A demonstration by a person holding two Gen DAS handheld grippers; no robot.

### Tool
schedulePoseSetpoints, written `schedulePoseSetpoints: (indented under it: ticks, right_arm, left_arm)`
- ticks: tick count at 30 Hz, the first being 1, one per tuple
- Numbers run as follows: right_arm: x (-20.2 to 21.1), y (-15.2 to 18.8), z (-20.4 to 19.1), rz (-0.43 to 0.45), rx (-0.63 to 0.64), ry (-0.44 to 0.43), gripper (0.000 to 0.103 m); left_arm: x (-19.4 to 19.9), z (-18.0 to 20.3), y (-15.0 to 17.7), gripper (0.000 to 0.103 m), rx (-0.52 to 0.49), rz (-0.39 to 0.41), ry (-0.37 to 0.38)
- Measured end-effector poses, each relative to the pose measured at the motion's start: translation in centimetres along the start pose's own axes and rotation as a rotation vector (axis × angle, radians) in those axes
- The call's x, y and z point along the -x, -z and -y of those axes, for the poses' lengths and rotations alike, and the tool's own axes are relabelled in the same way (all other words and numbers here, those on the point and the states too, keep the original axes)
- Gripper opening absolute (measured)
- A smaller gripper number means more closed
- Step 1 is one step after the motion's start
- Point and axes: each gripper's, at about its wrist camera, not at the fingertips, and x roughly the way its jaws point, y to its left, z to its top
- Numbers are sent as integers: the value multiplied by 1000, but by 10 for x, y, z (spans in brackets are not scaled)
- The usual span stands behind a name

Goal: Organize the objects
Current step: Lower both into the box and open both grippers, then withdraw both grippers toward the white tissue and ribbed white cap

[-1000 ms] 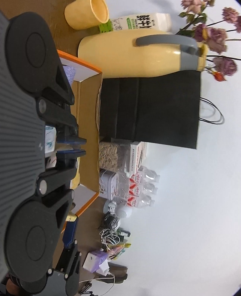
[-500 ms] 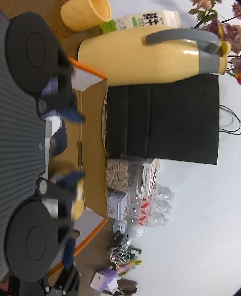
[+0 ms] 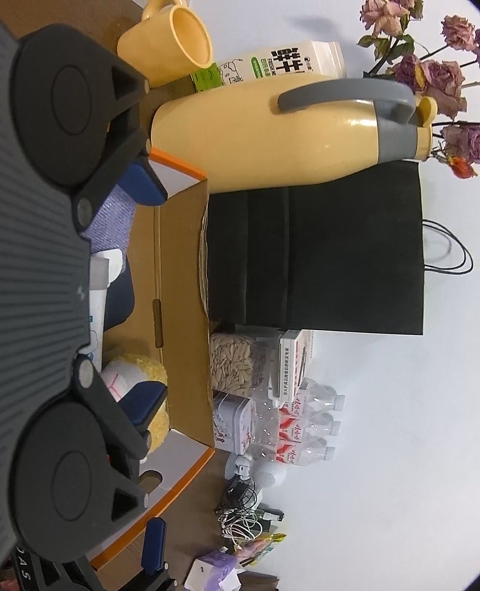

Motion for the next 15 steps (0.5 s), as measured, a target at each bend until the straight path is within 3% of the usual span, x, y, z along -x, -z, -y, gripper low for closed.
schedulePoseSetpoints:
  ticks: [15]
  right_arm:
    - [50, 8, -12, 34, -22, 41, 103]
  left_arm:
    - [59, -5, 17, 103, 30, 22, -13]
